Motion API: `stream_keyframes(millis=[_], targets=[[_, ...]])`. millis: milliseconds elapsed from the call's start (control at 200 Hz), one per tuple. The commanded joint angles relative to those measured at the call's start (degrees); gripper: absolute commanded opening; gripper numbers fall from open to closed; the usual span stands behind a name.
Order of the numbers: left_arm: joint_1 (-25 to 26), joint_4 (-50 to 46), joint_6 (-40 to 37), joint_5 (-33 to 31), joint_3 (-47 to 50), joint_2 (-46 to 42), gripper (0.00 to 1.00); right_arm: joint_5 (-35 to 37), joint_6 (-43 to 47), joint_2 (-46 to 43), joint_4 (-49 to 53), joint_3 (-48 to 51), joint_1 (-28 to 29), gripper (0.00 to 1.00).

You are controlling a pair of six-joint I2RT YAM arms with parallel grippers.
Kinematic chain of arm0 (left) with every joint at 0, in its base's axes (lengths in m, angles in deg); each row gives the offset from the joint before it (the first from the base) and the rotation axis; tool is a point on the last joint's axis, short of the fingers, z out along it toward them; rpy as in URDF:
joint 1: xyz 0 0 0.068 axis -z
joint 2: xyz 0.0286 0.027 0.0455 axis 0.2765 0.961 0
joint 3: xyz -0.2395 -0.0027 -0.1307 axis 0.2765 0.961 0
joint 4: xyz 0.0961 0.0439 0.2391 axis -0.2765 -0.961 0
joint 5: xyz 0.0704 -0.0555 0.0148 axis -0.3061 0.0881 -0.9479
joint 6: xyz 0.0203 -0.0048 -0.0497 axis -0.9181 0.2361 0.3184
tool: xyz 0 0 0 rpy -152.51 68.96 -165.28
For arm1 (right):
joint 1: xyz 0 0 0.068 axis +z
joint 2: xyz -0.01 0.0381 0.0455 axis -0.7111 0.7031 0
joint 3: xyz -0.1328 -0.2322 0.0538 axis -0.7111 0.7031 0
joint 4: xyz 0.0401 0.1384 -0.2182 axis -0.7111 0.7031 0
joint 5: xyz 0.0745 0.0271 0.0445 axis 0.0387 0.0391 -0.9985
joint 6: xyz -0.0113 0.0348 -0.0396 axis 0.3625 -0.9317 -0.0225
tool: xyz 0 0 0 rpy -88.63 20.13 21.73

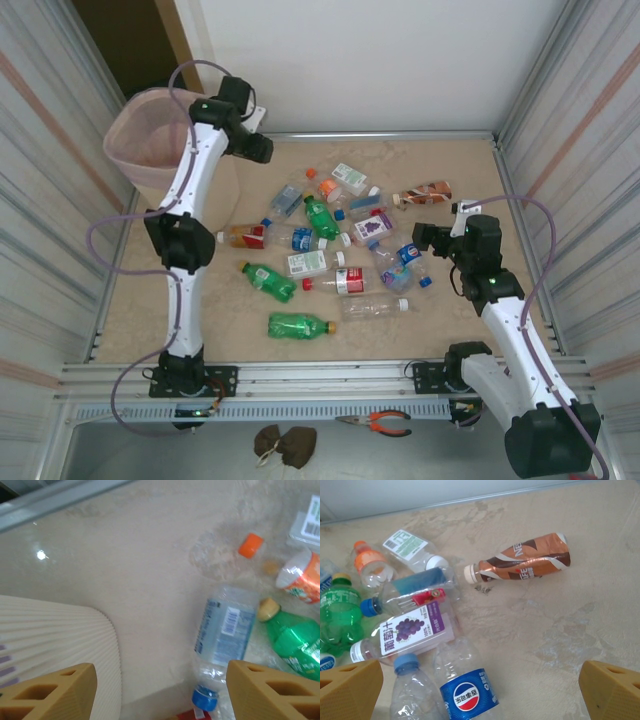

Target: Put the plastic bottles in the bin

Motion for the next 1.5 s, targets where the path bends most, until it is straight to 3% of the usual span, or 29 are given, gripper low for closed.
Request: stream_keyframes(millis=[0,256,411,516,636,792,987,1298,1493], targets=[[-2.40,1.95,0.86,0.58,-1.84,-1.45,0.69,0.20,1.05,-0.49,1.17,-2.53,0.31,0.99],[-0.65,1.26,3.16,9.84,5.10,-6.70,0.67,0.34,0.96,-0.84,1.62,-2.49,0.53,0.99],[1.65,2.67,11.03,9.07,15.36,-14.38,0.67,0.44,0.78,-1.37,1.53,-1.98,0.83,0.99],[2.53,7.85,21.34,9.69,25.23,-20.73,0.67,0.20,0.67,-1.33,1.26,-1.69,1.01,0.99],[3.08,18.26,38.12,10.08,39.96,-29.15,0.69,-0.19,0.57,-1.11,0.87,-1.59,1.19,0.99],[5.43,29.67,58.90,3.09,57.18,-38.91,0.69,-0.88,0.31,-1.02,0.46,-1.11,1.27,0.99],[5.88,34.90,81.49,-0.79,72.81,-44.18,0.66,-1.03,0.17,-1.20,0.13,-0.68,1.36,0.99],[5.66,41.10,100.22,-3.04,83.88,-43.36,0.67,-0.83,0.17,-1.11,0.25,-0.64,1.36,0.99],[5.49,41.81,105.11,-3.42,83.49,-40.06,0.78,-0.71,0.30,-0.93,0.16,-0.77,1.36,0.99]])
